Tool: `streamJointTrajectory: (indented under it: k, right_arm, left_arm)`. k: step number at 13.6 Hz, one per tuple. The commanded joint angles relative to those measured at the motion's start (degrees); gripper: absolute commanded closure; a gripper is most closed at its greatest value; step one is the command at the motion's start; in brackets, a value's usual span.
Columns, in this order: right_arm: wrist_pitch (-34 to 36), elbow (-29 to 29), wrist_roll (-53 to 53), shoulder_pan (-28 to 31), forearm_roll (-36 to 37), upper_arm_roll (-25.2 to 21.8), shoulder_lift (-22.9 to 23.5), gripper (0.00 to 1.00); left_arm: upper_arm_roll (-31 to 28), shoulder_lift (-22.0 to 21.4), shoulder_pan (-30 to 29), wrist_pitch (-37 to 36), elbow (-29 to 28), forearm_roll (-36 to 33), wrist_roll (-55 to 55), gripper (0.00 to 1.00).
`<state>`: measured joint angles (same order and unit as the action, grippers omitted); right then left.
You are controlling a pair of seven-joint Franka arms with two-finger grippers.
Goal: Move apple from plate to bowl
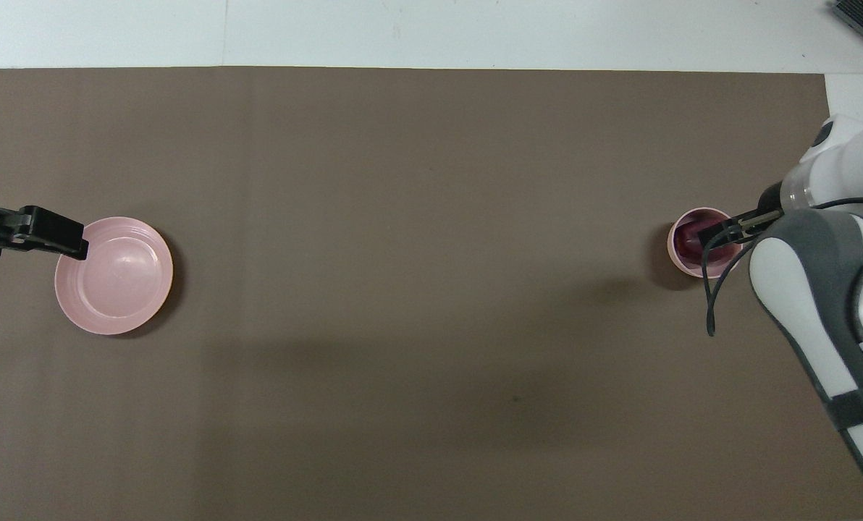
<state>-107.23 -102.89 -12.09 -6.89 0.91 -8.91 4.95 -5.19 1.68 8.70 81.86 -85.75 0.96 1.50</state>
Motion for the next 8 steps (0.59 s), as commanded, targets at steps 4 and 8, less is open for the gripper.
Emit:
streamJointTrajectory:
  k: [4, 8]
  right_arm:
    - [14.1, 5.7, 7.2, 0.6, -2.8, 0.2, -7.2, 0.00]
    - [22.4, 13.7, 7.2, 0.6, -2.4, 0.5, -7.5, 0.00]
  left_arm:
    - [-1.4, -2.5, 0.3, -3.4, 2.3, 0.9, 1.0, 0.00]
    - [-1.3, -2.5, 0.4, -3.4, 2.3, 0.9, 1.0, 0.00]
